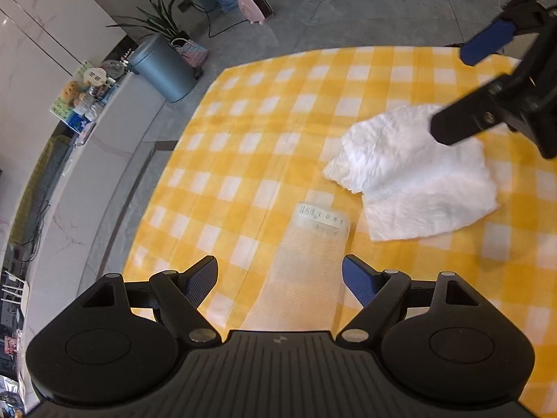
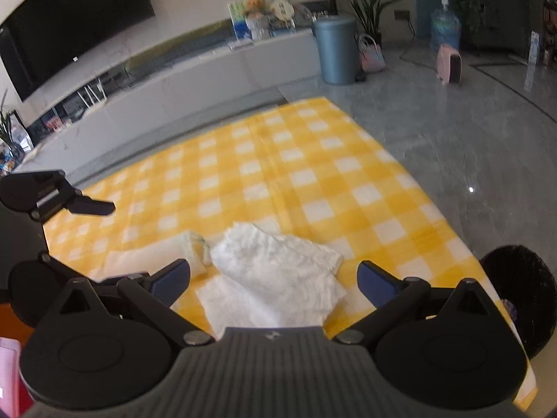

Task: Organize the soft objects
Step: 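Move both grippers back from the box toward the remaining white items, then grasp the white mesh sleeve with the left gripper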

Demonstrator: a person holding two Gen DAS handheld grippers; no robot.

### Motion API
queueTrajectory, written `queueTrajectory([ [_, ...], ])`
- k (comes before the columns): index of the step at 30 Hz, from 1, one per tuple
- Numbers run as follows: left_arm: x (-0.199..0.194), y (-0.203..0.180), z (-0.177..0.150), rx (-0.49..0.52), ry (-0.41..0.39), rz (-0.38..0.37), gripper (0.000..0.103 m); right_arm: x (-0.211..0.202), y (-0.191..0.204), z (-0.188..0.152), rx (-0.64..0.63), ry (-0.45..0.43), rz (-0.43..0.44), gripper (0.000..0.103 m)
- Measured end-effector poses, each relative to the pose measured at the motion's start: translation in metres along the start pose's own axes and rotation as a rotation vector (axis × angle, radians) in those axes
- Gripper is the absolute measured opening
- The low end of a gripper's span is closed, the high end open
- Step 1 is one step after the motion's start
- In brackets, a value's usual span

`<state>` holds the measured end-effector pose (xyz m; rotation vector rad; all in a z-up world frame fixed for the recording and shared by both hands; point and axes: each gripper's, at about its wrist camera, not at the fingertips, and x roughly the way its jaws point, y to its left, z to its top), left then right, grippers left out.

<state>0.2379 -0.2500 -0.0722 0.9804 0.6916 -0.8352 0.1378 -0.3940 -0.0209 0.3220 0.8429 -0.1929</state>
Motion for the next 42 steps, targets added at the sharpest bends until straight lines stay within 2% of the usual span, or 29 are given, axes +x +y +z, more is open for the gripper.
queueTrajectory([
  [4,0.015,-0.001,0.000,0.047,0.015,-0.098,0.095,0.009,-0.008,-0.003,0.001,0.015,-0.064,0.100],
  [8,0.035,0.002,0.000,0.034,0.040,-0.139,0.095,0.014,-0.016,-0.002,0.034,0.020,-0.080,0.100],
  [11,0.047,0.006,-0.001,0.007,0.067,-0.139,0.095,0.017,-0.017,-0.003,0.034,0.023,-0.082,0.100],
  [18,0.061,0.028,-0.005,-0.180,0.084,-0.242,0.094,0.033,-0.011,-0.005,-0.054,0.035,-0.136,0.100],
  [19,0.062,0.032,-0.006,-0.220,0.096,-0.269,0.085,0.035,-0.011,-0.005,-0.062,0.039,-0.139,0.100],
  [20,0.064,0.038,-0.007,-0.277,0.113,-0.320,0.063,0.035,-0.010,-0.005,-0.069,0.039,-0.145,0.100],
  [21,0.063,0.042,-0.007,-0.331,0.121,-0.346,0.057,0.034,-0.010,-0.006,-0.076,0.036,-0.154,0.100],
  [22,0.062,0.042,-0.006,-0.356,0.126,-0.310,0.039,0.032,-0.010,-0.005,-0.078,0.030,-0.164,0.100],
  [23,0.060,0.040,-0.004,-0.348,0.125,-0.290,0.029,0.031,-0.011,-0.004,-0.077,0.022,-0.169,0.100],
  [24,0.058,0.035,-0.003,-0.330,0.123,-0.275,0.027,0.030,-0.013,-0.003,-0.074,0.013,-0.170,0.100],
  [25,0.055,0.028,0.000,-0.320,0.127,-0.250,0.019,0.028,-0.014,-0.003,-0.069,0.007,-0.169,0.100],
  [26,0.053,0.021,0.004,-0.301,0.144,-0.230,0.002,0.026,-0.016,-0.002,-0.068,0.001,-0.166,0.100],
  [28,0.052,0.002,0.016,-0.228,0.204,-0.141,0.002,0.023,-0.018,-0.002,-0.080,-0.015,-0.152,0.100],
  [29,0.051,-0.005,0.021,-0.227,0.240,-0.116,0.002,0.022,-0.019,-0.002,-0.091,-0.022,-0.143,0.100],
  [33,0.032,-0.008,0.038,-0.428,0.266,-0.164,0.002,0.016,-0.023,-0.002,-0.100,-0.042,-0.124,0.100],
  [36,0.008,-0.007,0.045,-0.544,0.275,-0.128,0.002,0.010,-0.029,-0.004,-0.109,-0.059,-0.095,0.100],
  [38,-0.010,-0.001,0.040,-0.671,0.297,-0.131,0.002,0.007,-0.032,-0.005,-0.132,-0.077,-0.087,0.100],
  [40,-0.035,-0.001,0.027,-0.754,0.236,-0.184,0.002,0.005,-0.030,-0.007,-0.222,-0.099,-0.071,0.100],
  [42,-0.061,-0.009,0.011,-0.817,0.163,-0.161,0.002,0.007,-0.026,-0.009,-0.299,-0.111,-0.066,0.100],
])
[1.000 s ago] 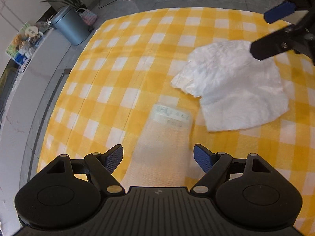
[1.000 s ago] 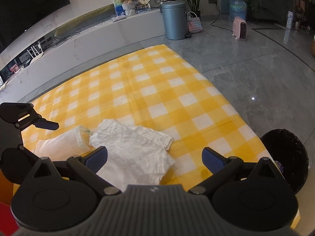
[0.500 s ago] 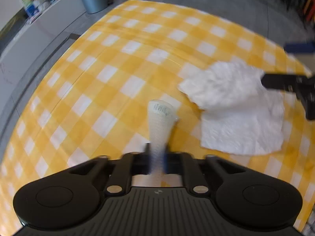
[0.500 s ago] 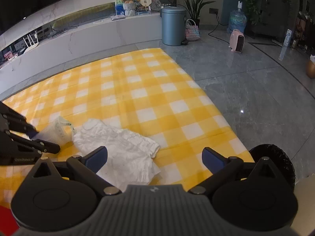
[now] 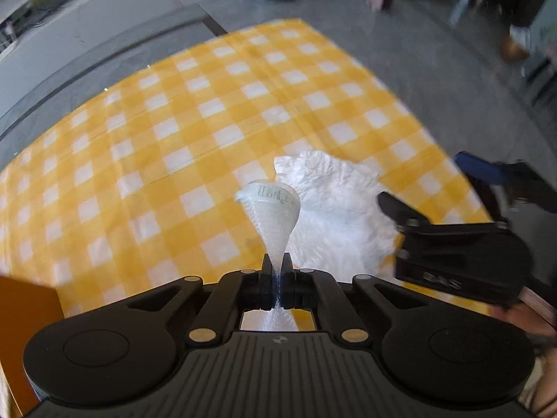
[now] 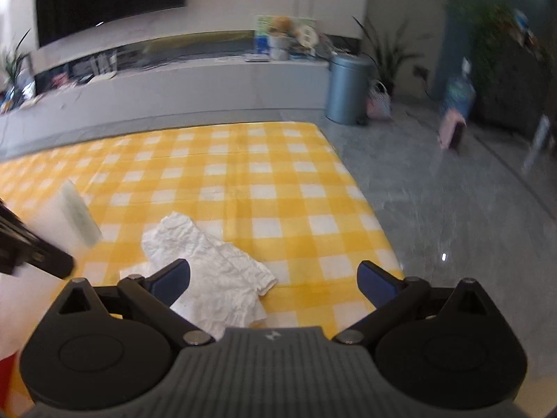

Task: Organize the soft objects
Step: 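Grasp the white mesh sleeve with the left gripper, then grasp the crumpled white tissue with the right gripper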

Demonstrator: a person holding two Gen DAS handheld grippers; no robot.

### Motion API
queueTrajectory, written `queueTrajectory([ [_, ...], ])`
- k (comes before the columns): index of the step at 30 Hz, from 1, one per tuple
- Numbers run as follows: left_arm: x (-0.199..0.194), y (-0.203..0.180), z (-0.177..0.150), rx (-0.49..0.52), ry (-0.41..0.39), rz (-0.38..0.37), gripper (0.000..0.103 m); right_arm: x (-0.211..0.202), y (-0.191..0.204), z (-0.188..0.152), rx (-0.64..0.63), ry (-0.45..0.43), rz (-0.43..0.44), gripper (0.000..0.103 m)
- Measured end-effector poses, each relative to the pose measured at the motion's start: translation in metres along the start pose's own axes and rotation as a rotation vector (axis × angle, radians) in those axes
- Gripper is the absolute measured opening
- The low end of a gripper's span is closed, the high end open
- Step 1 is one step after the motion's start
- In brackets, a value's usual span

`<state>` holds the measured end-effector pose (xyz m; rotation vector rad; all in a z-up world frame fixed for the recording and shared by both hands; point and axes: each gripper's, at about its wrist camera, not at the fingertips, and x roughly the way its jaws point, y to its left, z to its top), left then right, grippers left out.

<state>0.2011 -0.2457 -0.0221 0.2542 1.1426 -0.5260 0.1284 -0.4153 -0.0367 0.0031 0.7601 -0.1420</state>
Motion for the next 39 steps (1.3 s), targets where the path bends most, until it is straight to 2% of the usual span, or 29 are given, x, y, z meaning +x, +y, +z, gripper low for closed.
queueTrajectory([
  [4,-0.024,0.001,-0.043,-0.085,-0.099,-0.018,0.003,0.001,0.015,-0.002,-0.070,-0.010,0.131,0.100],
  [7,-0.028,-0.008,-0.067,-0.117,-0.141,-0.026,0.004,0.001,0.042,-0.004,-0.208,-0.033,0.184,0.100],
  [10,-0.025,-0.015,-0.083,-0.154,-0.180,-0.007,0.004,0.006,0.059,-0.007,-0.284,-0.052,0.196,0.100],
  [17,-0.001,-0.026,-0.096,-0.189,-0.190,0.013,0.004,0.041,0.071,-0.018,-0.333,0.073,0.143,0.100],
  [23,0.006,-0.021,-0.100,-0.216,-0.183,-0.053,0.004,0.055,0.072,-0.019,-0.313,0.110,0.162,0.100],
  [28,0.000,-0.026,-0.103,-0.193,-0.205,-0.004,0.004,0.055,0.077,-0.021,-0.323,0.106,0.156,0.099],
  [34,0.001,-0.031,-0.104,-0.182,-0.215,0.027,0.004,0.053,0.074,-0.019,-0.257,0.153,0.187,0.084],
  [36,0.001,-0.032,-0.105,-0.178,-0.215,0.030,0.004,0.050,0.074,-0.017,-0.266,0.158,0.189,0.071],
  [38,0.001,-0.030,-0.105,-0.190,-0.217,0.023,0.004,0.048,0.073,-0.015,-0.261,0.163,0.158,0.046],
  [39,0.001,-0.030,-0.106,-0.199,-0.221,0.023,0.004,0.048,0.071,-0.014,-0.250,0.166,0.146,0.042],
])
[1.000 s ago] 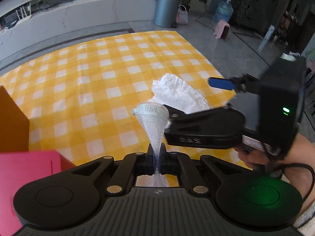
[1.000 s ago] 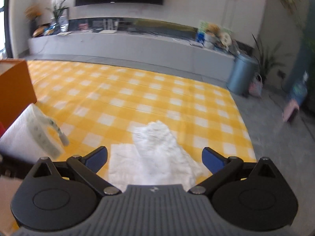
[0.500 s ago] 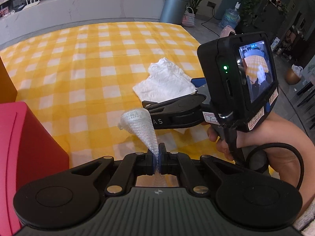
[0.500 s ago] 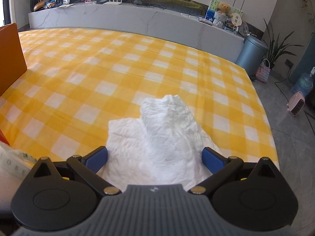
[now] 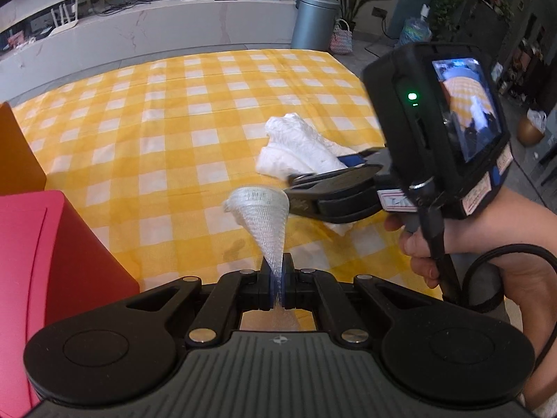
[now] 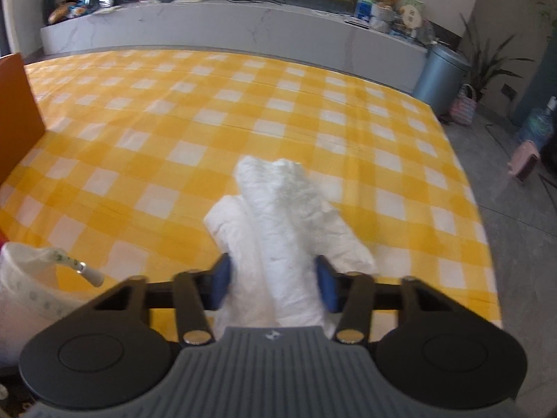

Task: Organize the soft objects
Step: 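Grasp the crumpled white tissue with the right gripper, then lift and carry the mesh sleeve and white tissue over the box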

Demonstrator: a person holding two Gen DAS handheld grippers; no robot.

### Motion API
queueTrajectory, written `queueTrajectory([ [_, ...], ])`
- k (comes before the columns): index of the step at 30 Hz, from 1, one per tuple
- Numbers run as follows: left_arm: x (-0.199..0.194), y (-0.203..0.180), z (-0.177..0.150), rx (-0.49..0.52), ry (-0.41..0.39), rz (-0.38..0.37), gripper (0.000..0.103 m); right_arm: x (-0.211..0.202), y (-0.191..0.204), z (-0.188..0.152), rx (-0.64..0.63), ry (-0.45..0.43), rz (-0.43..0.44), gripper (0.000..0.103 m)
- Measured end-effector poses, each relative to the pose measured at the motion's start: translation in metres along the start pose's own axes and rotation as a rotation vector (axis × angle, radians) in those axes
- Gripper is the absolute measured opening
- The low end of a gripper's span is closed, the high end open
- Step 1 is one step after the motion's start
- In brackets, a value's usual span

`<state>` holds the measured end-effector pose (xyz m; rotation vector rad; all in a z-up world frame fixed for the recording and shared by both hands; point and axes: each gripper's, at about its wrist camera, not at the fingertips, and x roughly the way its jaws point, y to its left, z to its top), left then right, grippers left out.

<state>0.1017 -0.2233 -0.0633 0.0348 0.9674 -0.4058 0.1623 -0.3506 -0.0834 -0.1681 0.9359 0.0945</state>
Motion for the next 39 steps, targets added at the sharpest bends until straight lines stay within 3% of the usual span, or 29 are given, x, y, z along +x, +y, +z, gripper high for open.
queueTrajectory([
  [2,0.000,-0.001,0.000,0.006,-0.003,0.007,0.004,0.000,-0.003,0.000,0.013,0.000,-0.010,0.031],
  [7,-0.003,-0.006,-0.003,0.042,-0.017,0.013,0.004,-0.007,0.003,-0.001,-0.087,-0.013,-0.073,0.022],
  [15,-0.010,-0.012,0.000,0.060,-0.032,0.018,0.004,-0.041,-0.019,0.002,0.022,-0.071,-0.104,0.022],
  [19,-0.022,-0.013,0.011,0.065,-0.072,0.018,0.003,-0.064,-0.032,0.004,0.130,-0.148,-0.157,0.021],
  [31,-0.082,-0.001,0.057,0.063,-0.240,0.016,0.003,-0.146,-0.037,0.011,0.400,-0.410,-0.204,0.021],
  [35,-0.115,0.010,0.073,0.089,-0.325,0.052,0.004,-0.164,-0.025,0.018,0.396,-0.468,-0.230,0.021],
  [39,-0.150,0.025,0.077,0.103,-0.399,0.075,0.004,-0.179,-0.009,0.027,0.354,-0.501,-0.161,0.021],
])
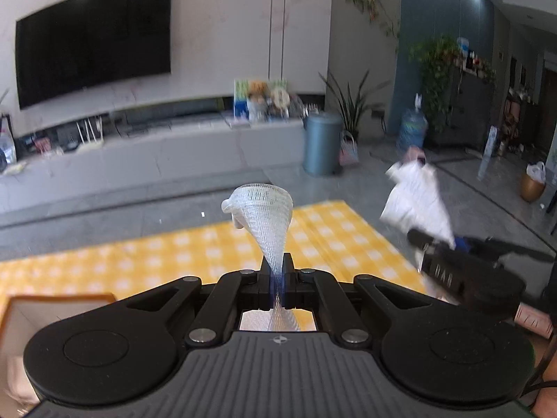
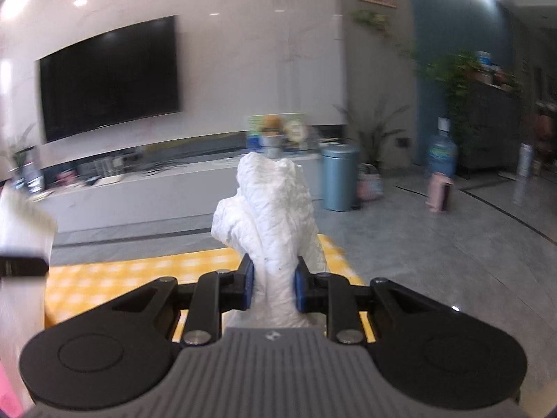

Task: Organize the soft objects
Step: 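Lift and carry the mesh sleeve and white tissue over the box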

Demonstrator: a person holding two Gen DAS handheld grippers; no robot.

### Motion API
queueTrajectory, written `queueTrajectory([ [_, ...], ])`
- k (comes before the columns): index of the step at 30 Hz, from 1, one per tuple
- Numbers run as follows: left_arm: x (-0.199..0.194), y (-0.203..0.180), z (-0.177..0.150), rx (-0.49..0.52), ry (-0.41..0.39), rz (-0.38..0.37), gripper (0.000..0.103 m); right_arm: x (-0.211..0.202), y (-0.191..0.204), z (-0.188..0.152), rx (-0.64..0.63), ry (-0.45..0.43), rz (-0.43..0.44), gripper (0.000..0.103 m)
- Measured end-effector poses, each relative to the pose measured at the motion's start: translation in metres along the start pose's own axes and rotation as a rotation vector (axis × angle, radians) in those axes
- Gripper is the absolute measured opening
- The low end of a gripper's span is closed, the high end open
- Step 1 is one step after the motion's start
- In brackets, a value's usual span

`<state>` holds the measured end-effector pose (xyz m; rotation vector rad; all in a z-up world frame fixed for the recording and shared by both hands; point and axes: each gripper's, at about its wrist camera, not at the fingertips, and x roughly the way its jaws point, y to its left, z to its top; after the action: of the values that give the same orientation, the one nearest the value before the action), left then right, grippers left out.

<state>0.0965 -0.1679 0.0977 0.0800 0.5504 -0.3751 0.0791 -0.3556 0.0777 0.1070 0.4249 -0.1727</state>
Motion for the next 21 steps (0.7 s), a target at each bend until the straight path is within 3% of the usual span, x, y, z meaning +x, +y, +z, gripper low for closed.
queueTrajectory([
  [7,-0.043,0.050,-0.003,-0.034,-0.079,0.084,0.004,-0.036,0.059,0.011,-0.127,-0.073,0.126,0.021],
  [16,-0.082,0.138,-0.031,-0.164,-0.077,0.220,0.004,-0.063,0.179,0.026,-0.345,-0.167,0.381,0.021],
  [21,-0.095,0.192,-0.057,-0.284,-0.056,0.299,0.004,-0.041,0.268,0.004,-0.605,-0.175,0.548,0.023],
])
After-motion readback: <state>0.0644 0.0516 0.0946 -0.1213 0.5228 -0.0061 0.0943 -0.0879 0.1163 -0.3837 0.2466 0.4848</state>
